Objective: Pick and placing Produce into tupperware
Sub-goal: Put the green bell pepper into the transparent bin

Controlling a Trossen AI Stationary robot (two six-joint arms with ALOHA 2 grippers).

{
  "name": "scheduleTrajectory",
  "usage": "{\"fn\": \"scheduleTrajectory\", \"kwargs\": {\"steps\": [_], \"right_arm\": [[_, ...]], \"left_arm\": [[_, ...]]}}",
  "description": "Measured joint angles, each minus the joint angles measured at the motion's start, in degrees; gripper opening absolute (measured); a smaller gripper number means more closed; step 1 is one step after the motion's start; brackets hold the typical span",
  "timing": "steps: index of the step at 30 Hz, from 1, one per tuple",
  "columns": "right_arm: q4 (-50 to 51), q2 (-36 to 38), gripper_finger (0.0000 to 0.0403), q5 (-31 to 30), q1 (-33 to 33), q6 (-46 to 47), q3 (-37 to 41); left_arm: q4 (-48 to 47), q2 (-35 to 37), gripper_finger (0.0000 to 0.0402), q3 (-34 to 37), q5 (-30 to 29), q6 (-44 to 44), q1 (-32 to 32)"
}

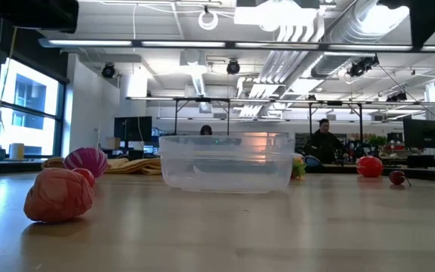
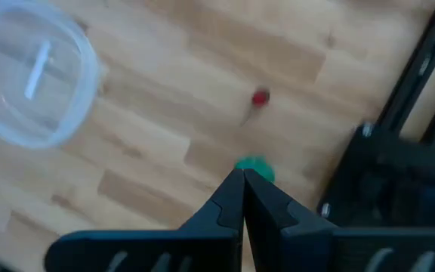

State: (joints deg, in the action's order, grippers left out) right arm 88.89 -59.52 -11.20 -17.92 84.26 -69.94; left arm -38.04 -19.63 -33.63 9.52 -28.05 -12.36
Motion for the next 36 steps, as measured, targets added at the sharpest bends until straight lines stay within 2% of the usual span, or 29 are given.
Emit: {"fn": "scheduleTrajectory", "kwargs": {"steps": [5, 9, 15, 18, 24, 27, 36], "right_arm": [[-1.16, -0.2, 0.0, 4.29, -4.53, 6.33, 3.36], [-3.0, -0.18, 0.0, 5.59, -6.74, 8.51, 6.55], [-5.89, -0.2, 0.0007, 8.01, -7.27, 8.2, 10.51], [-6.32, -0.18, 0.0029, 8.8, -7.27, 7.25, 11.96], [-6.67, -0.14, 0.0097, 9.47, -7.25, 7.3, 13.27], [-6.78, -0.14, 0.0125, 7.98, -7.25, 10.21, 13.88], [-7.08, -0.83, 0.0164, 5.76, -7.25, 15.54, 14.68]], "left_arm": [[0.41, -6.87, 0.0024, -0.11, 4.47, -0.6, 0.0], [1.03, -9.81, 0.0024, -0.09, 4.4, -0.63, 0.0], [1.28, -9.85, 0.0024, -0.09, 1.1, -0.74, 0.0], [1.35, -9.3, 0.0024, -0.09, 0.86, -0.7, 0.0], [2.22, -8.22, 0.0024, -0.09, -0.09, -1.55, 0.0], [2.16, -7.42, 0.0024, -0.09, -0.09, -0.82, 0.0], [1.96, -7.51, 0.0024, -0.09, -0.11, -0.2, 0.0]]}}
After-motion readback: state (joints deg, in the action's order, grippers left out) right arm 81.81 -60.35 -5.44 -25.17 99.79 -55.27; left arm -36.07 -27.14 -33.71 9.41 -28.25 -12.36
